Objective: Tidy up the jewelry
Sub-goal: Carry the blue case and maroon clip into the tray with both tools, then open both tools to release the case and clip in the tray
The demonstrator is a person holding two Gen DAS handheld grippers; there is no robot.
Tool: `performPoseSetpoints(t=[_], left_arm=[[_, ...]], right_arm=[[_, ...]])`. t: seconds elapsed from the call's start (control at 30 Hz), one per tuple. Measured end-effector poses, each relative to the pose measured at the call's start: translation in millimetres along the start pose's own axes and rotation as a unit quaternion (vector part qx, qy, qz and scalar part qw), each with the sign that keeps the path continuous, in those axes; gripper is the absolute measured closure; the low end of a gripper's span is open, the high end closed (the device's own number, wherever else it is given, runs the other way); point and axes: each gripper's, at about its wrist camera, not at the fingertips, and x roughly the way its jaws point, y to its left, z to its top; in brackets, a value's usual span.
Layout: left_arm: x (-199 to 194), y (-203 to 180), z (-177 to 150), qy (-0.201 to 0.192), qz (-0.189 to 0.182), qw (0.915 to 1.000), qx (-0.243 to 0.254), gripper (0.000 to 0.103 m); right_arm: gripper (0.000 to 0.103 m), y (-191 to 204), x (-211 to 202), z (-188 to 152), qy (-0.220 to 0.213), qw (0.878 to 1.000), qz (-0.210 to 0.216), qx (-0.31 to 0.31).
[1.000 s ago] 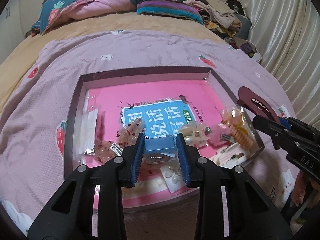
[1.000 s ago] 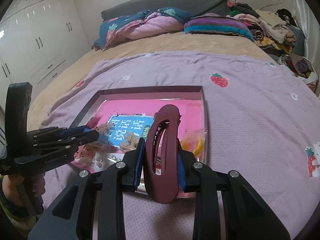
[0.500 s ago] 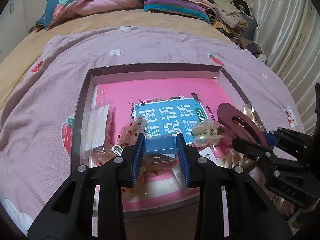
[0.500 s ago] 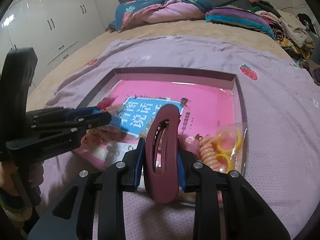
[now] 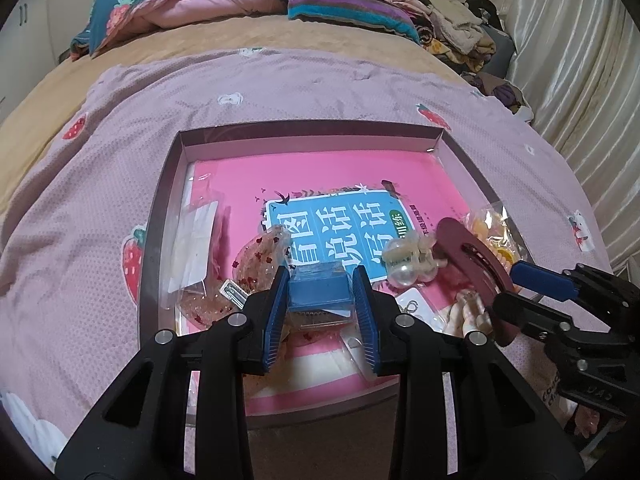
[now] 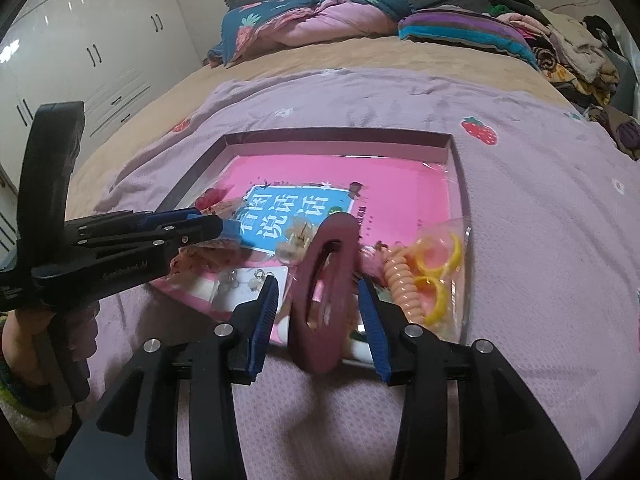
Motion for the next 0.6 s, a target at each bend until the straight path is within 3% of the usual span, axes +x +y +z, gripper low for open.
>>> performPoseSetpoints(t=[0.6], left_arm=[[-25, 0, -1, -0.001, 0.003, 1.0, -0.004, 0.062]], right_arm=[[0.052, 0, -26, -5, -0.017, 1.0, -0.009, 0.006]])
